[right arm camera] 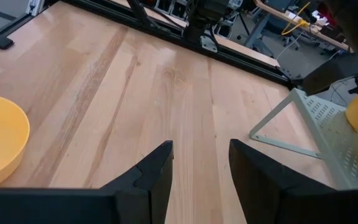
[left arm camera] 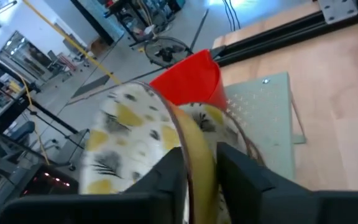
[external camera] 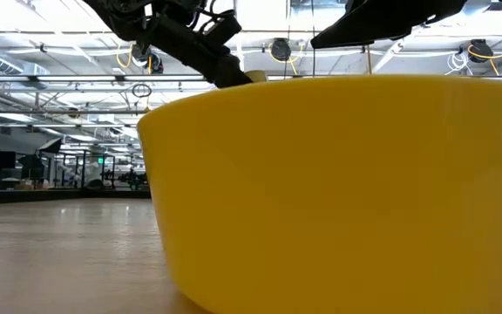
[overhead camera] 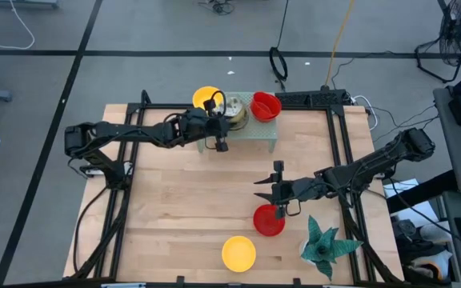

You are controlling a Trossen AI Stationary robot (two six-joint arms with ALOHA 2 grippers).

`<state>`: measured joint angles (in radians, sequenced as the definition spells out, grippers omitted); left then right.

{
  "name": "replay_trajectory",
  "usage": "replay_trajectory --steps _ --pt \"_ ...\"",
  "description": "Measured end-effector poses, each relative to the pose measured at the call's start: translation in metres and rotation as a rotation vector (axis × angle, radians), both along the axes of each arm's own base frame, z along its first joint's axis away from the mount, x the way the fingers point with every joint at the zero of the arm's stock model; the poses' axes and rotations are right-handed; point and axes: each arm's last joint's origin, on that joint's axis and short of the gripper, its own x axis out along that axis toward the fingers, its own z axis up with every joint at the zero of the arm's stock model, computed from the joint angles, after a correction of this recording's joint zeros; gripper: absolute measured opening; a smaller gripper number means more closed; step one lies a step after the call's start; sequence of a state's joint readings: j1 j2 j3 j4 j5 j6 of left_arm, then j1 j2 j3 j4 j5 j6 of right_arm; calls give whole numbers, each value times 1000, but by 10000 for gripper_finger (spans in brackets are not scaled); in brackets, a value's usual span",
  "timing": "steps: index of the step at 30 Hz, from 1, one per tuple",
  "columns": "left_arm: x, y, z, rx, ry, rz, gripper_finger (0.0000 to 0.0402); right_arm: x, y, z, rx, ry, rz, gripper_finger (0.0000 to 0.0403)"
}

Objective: Pick & Place Mini bowls
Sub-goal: Stack the white bowl on top of the white bowl on the shelf, then stack the red bowl on top of the red bowl on the shelf

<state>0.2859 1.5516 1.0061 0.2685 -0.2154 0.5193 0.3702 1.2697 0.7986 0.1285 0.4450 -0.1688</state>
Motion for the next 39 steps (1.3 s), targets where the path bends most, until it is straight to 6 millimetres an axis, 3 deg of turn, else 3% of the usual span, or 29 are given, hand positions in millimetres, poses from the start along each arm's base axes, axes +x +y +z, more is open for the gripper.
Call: replay_trajectory --steps 7,14,20,25,31,36,39 --pt "2 -5 3 11 -30 -11 164 0 0 0 -1 3 0 144" --pt "-1 -28 26 17 -148 -58 197 -1 0 -1 -7 15 -2 144" --pt "-11 -58 44 -170 -256 -99 200 -4 0 2 75 2 -36 144" --pt "-13 -86 43 -381 -270 -132 200 -11 2 -1 104 82 -138 144" --pt "-16 -119 34 -492 -179 -186 200 -24 15 2 348 279 -173 144" --pt "-18 -139 30 -551 -145 -219 200 -31 31 -4 607 445 -111 144" --pt "-19 -148 30 -571 -143 -242 200 -30 44 -12 653 522 -48 144"
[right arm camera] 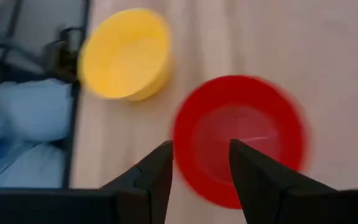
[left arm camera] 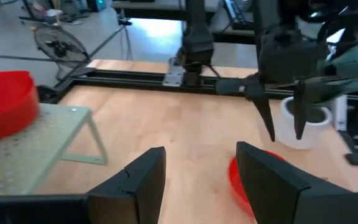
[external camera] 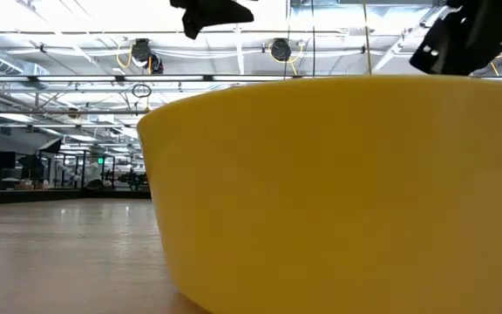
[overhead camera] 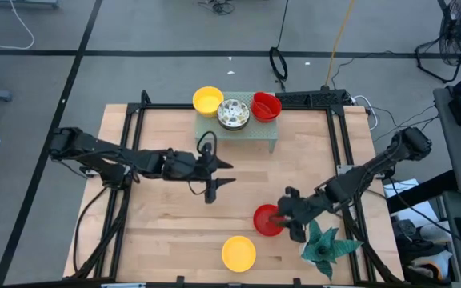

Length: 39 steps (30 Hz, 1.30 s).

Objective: Pick & Place Mini bowls
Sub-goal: Stack the red bowl on top of the red bowl on the shelf

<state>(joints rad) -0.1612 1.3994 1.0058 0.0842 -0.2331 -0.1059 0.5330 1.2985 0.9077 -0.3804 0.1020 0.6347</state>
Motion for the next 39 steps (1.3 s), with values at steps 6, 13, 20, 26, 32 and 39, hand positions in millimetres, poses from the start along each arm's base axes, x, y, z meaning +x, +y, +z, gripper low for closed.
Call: replay_trajectory --steps 6,13,20,26,32,39 --pt "-2 -13 0 -13 0 -36 200 13 23 -26 -110 -22 213 144" --pt "-5 -25 -1 -36 6 -67 200 23 31 -60 -258 37 356 144" --pt "-6 -32 -1 -39 7 -89 200 25 34 -76 -284 81 364 144" --pt "-7 -32 -1 -71 12 -80 200 28 33 -88 -342 114 321 138" --pt "-7 -32 -1 -79 12 -78 200 29 32 -87 -354 105 290 68" --pt "-7 -32 -1 -79 12 -78 200 27 27 -68 -331 45 202 5"
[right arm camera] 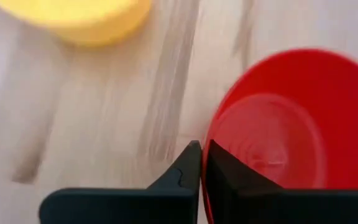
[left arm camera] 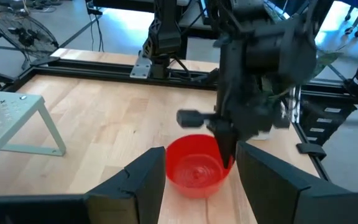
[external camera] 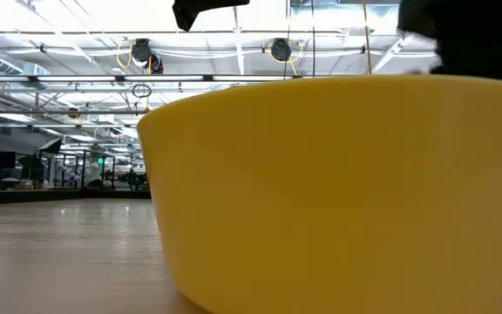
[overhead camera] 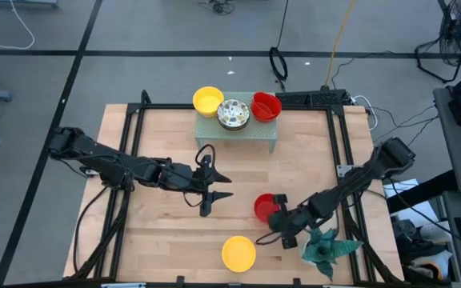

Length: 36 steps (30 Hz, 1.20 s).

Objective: Pick & Place Mini bowls
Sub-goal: Stack the red bowl on top of the red bowl on the shelf

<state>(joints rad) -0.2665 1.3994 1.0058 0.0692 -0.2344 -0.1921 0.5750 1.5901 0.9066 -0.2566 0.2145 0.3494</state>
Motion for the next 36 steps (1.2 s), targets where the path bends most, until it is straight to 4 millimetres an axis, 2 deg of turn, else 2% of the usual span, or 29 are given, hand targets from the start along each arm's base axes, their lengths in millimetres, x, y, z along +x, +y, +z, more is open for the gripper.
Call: replay_trajectory --steps 3,6,12,18,22,25,28,31,36 --pt "0 0 0 0 0 0 200 -3 -8 24 -16 -102 -31 3" --pt "0 0 0 0 -1 0 200 -9 -25 56 -42 -243 -134 3" --pt "0 0 0 7 -1 -2 200 -28 -72 120 -92 -541 -326 2" --pt "0 0 0 46 -3 -14 200 -37 -122 160 -310 -752 -502 1" --pt "0 0 1 73 -12 -21 200 -30 -157 165 -422 -779 -613 1" --pt "1 0 1 78 -14 -22 200 -22 -182 159 -503 -733 -688 1" --pt "1 1 1 78 -15 -21 200 -13 -205 150 -494 -687 -683 1" --pt "1 1 1 79 -13 -21 200 -4 -222 142 -463 -691 -665 0" --pt "1 1 1 79 -11 -20 200 8 -242 138 -523 -730 -675 0"
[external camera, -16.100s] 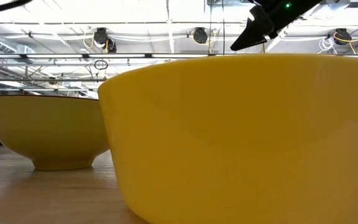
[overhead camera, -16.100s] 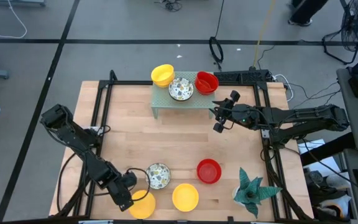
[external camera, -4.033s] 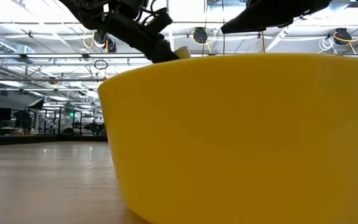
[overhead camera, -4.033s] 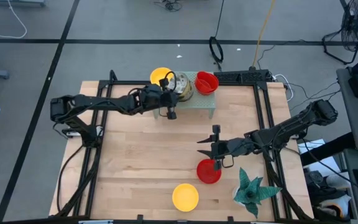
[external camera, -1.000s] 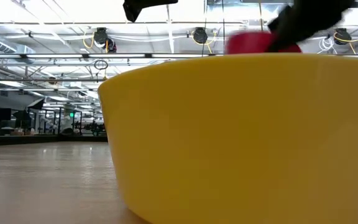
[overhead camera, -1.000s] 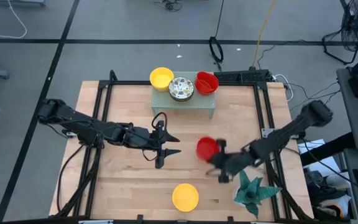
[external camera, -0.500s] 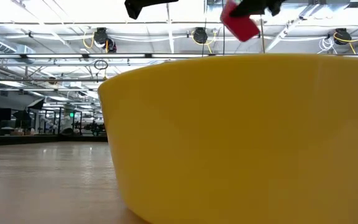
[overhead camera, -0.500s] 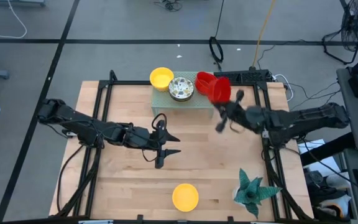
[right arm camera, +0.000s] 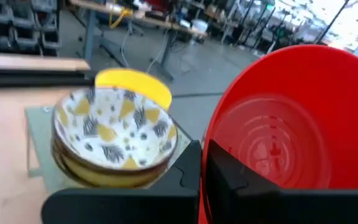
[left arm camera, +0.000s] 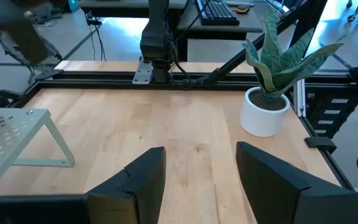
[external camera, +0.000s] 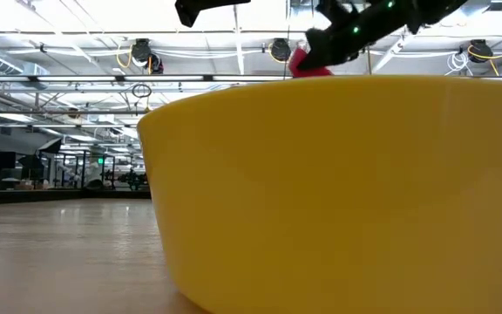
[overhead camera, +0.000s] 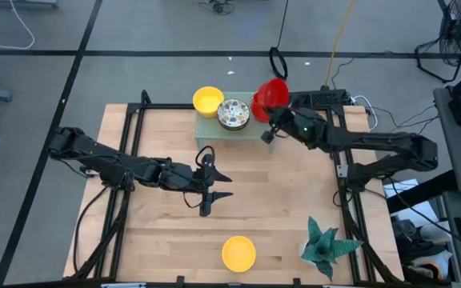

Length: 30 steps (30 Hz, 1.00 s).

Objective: Pick & Place Mini bowls
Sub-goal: Stack the red bowl on top of the red bowl on the shelf

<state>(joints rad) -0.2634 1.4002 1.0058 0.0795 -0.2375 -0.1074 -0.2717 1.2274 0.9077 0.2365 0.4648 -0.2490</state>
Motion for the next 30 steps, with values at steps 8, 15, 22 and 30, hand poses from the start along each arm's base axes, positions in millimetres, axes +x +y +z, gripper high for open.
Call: replay_trajectory --steps 8,15,22,30 --pt "0 0 0 1 3 0 200 12 -13 -20 -31 119 22 0" --pt "0 0 -1 6 4 -2 200 5 -8 2 -74 -9 33 0" --pt "0 0 0 46 3 -14 200 11 -8 -10 24 -1 102 0" --pt "-1 0 -2 12 21 -2 200 14 -9 -23 76 60 91 0"
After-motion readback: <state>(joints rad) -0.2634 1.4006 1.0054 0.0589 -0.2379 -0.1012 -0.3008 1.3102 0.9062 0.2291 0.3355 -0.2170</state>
